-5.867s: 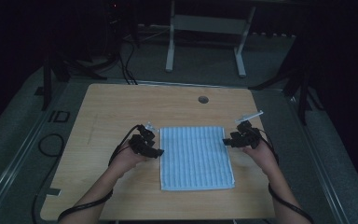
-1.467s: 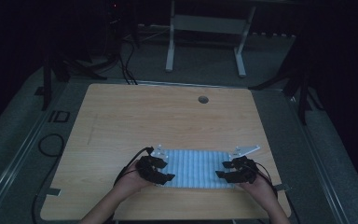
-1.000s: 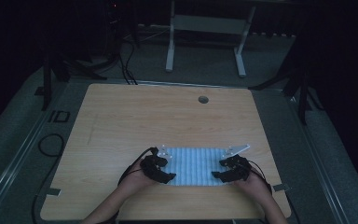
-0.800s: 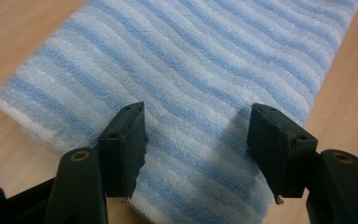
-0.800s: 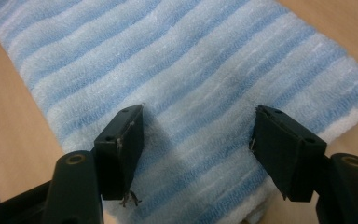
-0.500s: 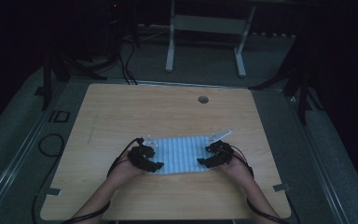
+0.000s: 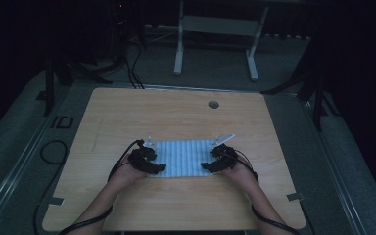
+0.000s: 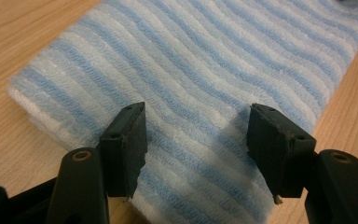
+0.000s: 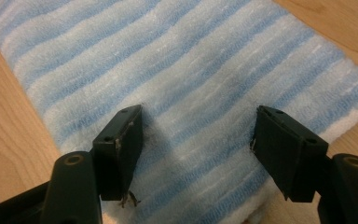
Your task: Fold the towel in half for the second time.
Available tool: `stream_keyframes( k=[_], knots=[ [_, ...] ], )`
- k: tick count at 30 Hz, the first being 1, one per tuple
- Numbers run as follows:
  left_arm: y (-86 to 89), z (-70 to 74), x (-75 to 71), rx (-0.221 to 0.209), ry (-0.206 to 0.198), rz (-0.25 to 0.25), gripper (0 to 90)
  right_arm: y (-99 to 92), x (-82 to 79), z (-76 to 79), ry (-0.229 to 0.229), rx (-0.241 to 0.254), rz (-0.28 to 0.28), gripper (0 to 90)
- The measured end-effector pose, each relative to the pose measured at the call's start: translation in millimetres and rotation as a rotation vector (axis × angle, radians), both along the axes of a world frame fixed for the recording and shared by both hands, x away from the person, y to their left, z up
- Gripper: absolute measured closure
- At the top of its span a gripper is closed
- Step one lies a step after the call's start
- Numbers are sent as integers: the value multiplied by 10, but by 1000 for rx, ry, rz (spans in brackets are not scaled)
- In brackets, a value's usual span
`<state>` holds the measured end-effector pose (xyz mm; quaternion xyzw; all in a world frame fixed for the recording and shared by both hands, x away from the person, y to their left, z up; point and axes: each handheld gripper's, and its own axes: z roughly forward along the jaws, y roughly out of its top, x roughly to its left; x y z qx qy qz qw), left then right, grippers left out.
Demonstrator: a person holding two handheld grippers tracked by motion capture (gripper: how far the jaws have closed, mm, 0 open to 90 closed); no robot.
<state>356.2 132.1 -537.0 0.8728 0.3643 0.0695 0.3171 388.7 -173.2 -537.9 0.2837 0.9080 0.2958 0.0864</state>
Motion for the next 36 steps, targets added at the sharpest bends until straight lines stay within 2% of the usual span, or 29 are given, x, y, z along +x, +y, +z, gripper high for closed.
stream_keyframes(
  k=[2,4,6,8,9,10,11,13,15,17,18,20,22,25,29,30,36],
  knots=[
    [-8,29,-19,6,-11,1,369,13,-10,29,0,-10,-4,298],
    [-11,57,-34,-23,-4,6,357,25,-23,57,-13,-7,-9,264],
    [-24,77,-48,-12,-20,5,328,40,-30,70,-2,4,-1,214],
    [-15,101,-54,-45,-8,-3,284,58,-44,74,-14,16,3,173],
    [-15,101,-54,-45,-8,-3,266,58,-44,74,-14,16,3,173],
    [-5,130,-75,-73,-33,13,266,64,-51,74,-20,19,5,156],
    [-1,141,-81,-83,-45,21,202,70,-65,77,-35,36,4,134],
    [14,155,-91,-93,-71,39,139,60,-75,85,-52,56,3,130],
    [35,145,-86,-118,-74,47,78,45,-90,101,-74,74,2,126],
    [49,137,-89,-120,-81,56,17,35,-95,107,-85,84,0,125],
    [61,129,-102,-129,-98,67,17,3,-98,118,-114,106,-5,119],
    [79,119,-114,-140,-109,80,17,-6,-100,118,-118,111,-10,119],
    [99,101,-140,-125,-133,92,17,-56,-97,105,-138,142,-20,118],
    [106,87,-155,-122,-141,92,16,-90,-91,88,-148,161,-25,118],
    [120,69,-183,-106,-157,99,16,-119,-84,61,-148,163,-30,106],
    [148,66,-196,-111,-174,120,16,-128,-82,49,-149,156,-35,106],
    [282,42,-241,-113,-190,169,16,-232,-87,18,-155,160,-61,106]
  ],
)
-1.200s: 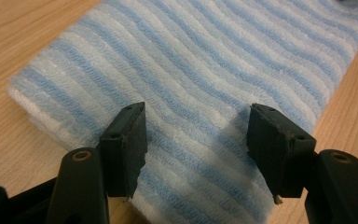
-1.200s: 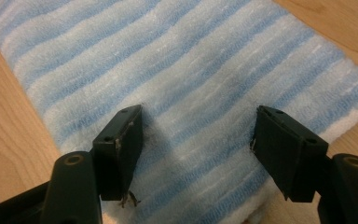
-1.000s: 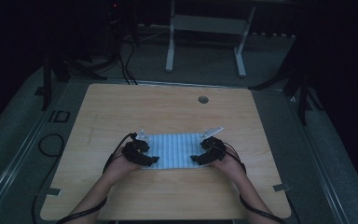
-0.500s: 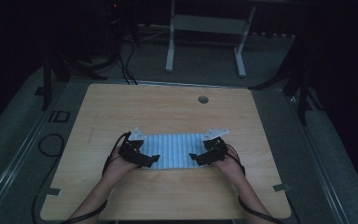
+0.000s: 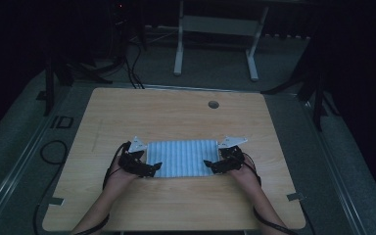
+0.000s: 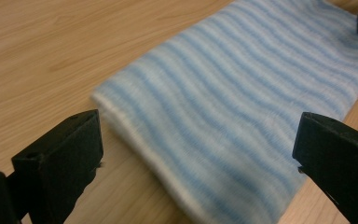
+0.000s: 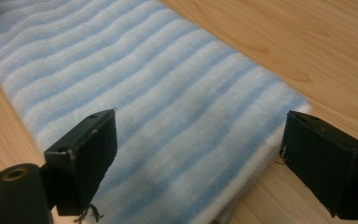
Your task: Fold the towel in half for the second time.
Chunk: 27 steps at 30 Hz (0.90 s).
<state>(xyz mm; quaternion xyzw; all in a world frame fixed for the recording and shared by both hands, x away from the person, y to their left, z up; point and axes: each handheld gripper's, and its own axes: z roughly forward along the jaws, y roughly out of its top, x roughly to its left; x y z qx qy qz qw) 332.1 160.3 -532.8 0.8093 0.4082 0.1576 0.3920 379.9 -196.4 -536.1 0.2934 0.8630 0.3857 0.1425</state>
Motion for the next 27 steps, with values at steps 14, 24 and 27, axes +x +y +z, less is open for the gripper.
stream_keyframes(
  k=[14,24,27],
  knots=[
    [297,-43,-108,3,-18,73,16,-380,-4,-8,1,11,-81,106],
    [601,-79,-210,-16,-18,162,17,-777,-42,-14,-13,38,-178,106],
    [686,-90,-247,-14,-10,180,17,-885,-62,-28,-6,42,-198,106]
  ],
)
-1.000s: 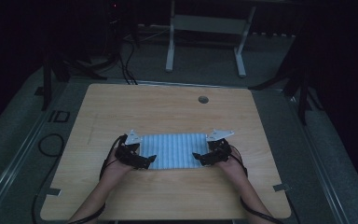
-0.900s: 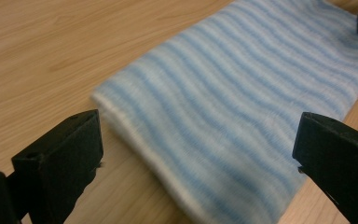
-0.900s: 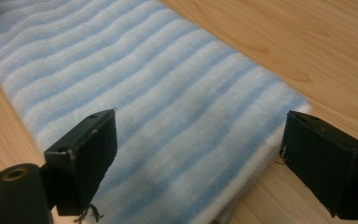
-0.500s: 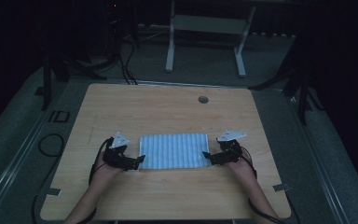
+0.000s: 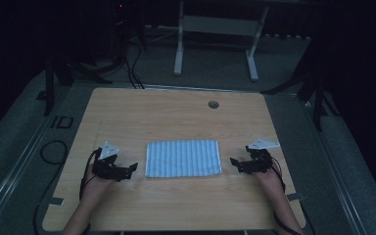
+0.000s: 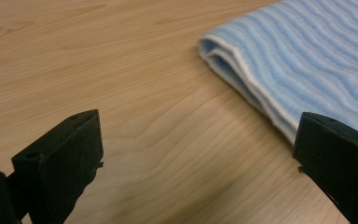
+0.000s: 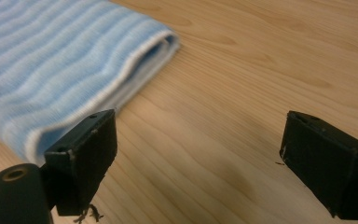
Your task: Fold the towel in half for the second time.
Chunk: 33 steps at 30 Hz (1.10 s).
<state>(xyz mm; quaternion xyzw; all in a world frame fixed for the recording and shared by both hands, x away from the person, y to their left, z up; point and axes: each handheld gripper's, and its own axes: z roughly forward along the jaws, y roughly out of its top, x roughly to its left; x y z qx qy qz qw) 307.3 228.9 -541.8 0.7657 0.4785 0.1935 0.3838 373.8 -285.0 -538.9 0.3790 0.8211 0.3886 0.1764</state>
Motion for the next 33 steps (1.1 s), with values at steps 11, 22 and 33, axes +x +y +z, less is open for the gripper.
stream_keyframes(
  k=[11,22,33],
  knots=[
    [332,-92,-176,-4,32,77,17,-366,-156,8,-19,23,-78,106],
    [540,-114,-335,-28,31,134,17,-608,-347,21,-34,29,-150,106],
    [582,-103,-401,-29,13,165,17,-835,-511,33,-68,32,-277,106]
  ],
)
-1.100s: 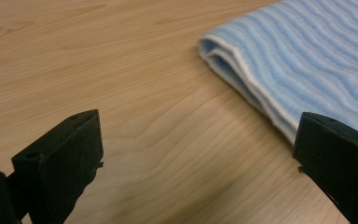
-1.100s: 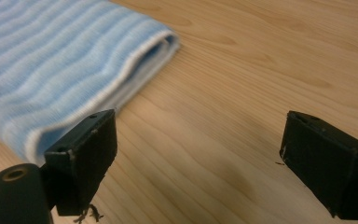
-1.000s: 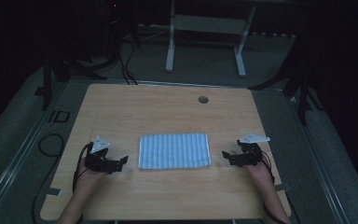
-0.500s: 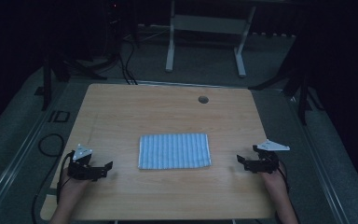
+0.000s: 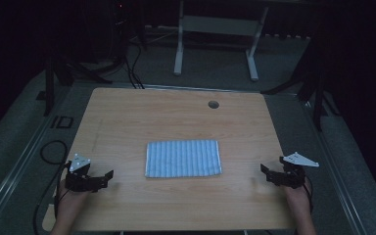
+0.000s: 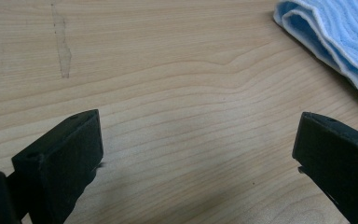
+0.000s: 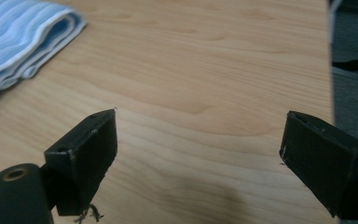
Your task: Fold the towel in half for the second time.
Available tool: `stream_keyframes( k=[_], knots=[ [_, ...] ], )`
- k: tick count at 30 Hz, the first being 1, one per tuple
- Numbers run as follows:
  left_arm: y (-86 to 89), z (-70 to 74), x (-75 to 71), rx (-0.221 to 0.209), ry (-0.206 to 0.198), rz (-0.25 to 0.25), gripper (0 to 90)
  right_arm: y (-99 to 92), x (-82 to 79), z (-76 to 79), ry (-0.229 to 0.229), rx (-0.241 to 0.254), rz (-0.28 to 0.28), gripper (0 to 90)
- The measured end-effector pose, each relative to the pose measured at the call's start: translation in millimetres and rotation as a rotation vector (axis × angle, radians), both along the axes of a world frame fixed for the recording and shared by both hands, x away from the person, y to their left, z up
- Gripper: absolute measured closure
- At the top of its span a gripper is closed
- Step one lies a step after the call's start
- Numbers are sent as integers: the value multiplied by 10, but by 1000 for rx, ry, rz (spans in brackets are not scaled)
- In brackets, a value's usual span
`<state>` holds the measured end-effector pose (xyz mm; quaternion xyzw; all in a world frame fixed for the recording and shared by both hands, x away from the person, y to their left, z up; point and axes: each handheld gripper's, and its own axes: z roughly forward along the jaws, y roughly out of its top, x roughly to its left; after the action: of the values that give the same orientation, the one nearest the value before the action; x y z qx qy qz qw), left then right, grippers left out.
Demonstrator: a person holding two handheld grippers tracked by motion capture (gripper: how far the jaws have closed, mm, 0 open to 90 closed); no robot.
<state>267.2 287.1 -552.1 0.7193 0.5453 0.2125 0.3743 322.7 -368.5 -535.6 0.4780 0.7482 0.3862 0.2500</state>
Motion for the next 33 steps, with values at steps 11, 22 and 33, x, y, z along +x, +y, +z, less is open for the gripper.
stream_keyframes(
  k=[11,22,33],
  knots=[
    [49,28,-60,-2,-49,63,17,-44,10,-1,-16,-23,-80,106],
    [142,49,-96,8,-92,177,17,-46,13,-20,-57,-32,-143,106],
    [211,62,-137,-24,-128,231,17,-84,14,-15,-62,-8,-154,108]
  ],
)
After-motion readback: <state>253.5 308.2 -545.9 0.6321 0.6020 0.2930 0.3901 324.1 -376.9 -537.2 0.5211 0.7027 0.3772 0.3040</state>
